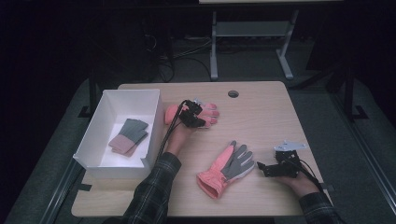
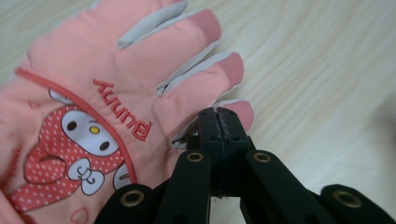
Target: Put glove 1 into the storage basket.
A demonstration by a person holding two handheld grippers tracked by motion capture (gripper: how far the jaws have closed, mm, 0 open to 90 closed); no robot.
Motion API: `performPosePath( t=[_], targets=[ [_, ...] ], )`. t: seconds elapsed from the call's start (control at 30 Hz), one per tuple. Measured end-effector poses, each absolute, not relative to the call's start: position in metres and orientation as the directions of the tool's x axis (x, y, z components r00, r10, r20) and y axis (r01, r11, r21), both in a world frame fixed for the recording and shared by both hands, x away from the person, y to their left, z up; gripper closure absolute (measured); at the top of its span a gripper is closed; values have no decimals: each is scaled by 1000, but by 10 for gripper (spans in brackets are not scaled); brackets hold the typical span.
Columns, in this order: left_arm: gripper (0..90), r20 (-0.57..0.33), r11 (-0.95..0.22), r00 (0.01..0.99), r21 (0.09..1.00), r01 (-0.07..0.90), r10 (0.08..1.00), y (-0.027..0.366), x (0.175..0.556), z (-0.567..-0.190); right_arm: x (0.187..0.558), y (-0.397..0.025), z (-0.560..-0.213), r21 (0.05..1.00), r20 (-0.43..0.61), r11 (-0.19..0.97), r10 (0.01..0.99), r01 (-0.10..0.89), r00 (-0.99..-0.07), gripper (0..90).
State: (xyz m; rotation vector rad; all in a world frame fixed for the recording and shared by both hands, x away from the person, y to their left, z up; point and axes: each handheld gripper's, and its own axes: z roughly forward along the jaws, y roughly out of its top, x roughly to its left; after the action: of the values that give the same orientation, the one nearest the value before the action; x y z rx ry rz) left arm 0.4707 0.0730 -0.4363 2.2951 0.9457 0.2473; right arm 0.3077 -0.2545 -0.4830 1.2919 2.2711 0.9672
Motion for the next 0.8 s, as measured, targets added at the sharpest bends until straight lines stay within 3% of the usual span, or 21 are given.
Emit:
performPosePath(
  t=[0.5,0.6,0.67,0.8],
  targets=[
    [877,-130,-591,832,645,484,540,1,440,-430,308,-254,-483,710,32,348,853,613,-521,49],
    [827,-114,-585,832,660,471,542,4,440,-425,307,-254,-483,710,31,347,854,613,-520,49],
    [892,-107,-572,824,669,474,556,12,444,-417,307,-254,-483,710,29,350,853,612,-521,49],
    [897,-62,-565,787,662,493,614,33,462,-408,307,-254,-483,709,28,351,852,611,-522,49]
  ],
)
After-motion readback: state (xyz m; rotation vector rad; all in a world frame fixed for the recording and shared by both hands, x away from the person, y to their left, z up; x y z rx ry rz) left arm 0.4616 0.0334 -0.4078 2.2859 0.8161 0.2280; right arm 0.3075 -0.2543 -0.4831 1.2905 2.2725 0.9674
